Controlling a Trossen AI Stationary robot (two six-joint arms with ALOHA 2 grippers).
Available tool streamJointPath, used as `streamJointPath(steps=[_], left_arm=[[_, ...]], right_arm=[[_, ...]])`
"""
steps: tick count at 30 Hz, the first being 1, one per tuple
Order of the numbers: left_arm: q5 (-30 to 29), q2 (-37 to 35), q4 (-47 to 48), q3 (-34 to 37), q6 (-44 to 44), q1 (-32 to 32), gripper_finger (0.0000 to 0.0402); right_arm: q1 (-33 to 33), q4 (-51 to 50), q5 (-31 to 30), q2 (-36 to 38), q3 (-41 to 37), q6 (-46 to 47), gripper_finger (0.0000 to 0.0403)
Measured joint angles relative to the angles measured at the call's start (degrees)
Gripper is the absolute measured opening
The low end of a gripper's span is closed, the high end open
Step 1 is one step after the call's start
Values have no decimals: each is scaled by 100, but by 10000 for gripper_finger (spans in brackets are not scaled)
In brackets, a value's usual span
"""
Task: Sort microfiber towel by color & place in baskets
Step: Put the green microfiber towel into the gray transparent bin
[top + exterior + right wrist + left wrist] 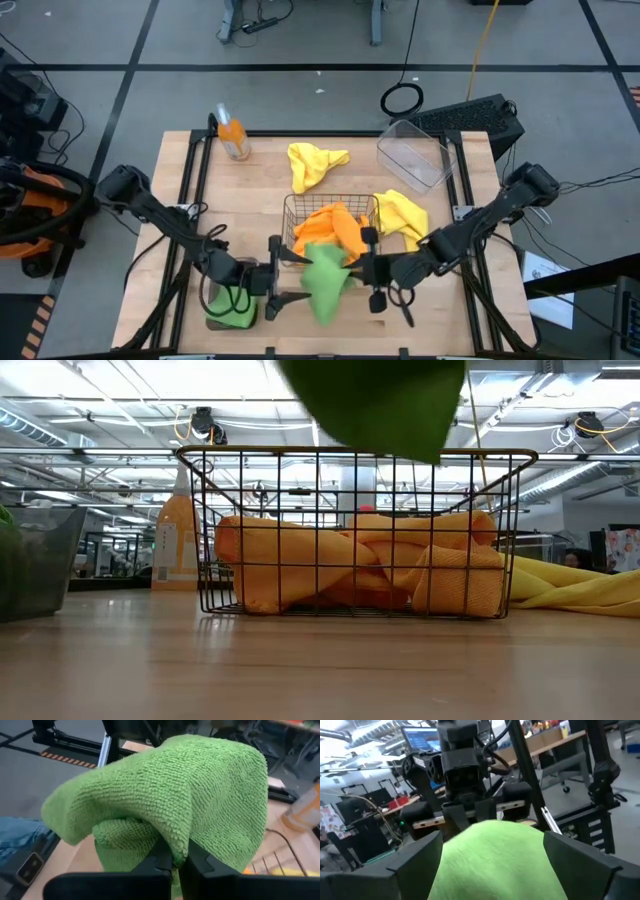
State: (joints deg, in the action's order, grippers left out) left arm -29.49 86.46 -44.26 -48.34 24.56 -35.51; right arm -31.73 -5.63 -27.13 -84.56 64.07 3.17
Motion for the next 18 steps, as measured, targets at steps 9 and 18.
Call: streamJointPath(steps=[9, 18], left_arm=[[56, 170, 726, 0, -9, 200, 352], [62, 166, 893, 0, -15, 213, 344]], right_arm=[[26, 1234, 20, -566, -2, -688, 6], [24, 1501, 33, -609, -2, -570, 6]])
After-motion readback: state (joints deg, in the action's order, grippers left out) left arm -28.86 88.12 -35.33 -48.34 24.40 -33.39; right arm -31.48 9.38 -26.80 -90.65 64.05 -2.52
